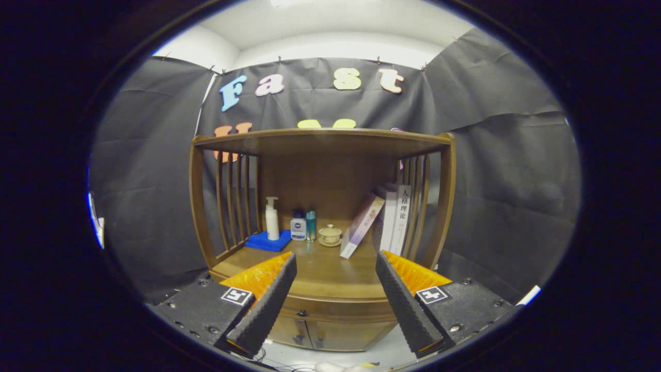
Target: Pull open the drawer, take out the items inside it, and place them on the countertop above the cabinet.
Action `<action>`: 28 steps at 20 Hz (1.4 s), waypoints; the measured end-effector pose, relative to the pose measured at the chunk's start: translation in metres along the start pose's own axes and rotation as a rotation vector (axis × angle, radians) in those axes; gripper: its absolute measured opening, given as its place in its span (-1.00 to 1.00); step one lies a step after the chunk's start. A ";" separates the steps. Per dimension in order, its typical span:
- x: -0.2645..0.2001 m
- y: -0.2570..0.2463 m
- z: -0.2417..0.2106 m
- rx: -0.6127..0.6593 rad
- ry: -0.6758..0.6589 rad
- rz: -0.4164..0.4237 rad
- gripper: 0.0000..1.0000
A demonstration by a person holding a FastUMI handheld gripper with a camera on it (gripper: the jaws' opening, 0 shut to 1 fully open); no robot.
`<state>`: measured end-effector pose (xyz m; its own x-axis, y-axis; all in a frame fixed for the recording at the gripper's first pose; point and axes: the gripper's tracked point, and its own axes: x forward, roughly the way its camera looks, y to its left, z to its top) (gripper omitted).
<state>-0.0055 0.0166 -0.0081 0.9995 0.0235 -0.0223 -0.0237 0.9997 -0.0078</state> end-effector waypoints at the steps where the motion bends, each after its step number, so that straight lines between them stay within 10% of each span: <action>1: 0.000 0.000 -0.001 0.008 0.001 0.001 1.00; 28: 0.123 0.055 -0.240 -0.010 0.062 -0.061 0.93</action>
<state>0.1108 0.0720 -0.2510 0.9958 -0.0386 -0.0833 0.0370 0.9991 -0.0206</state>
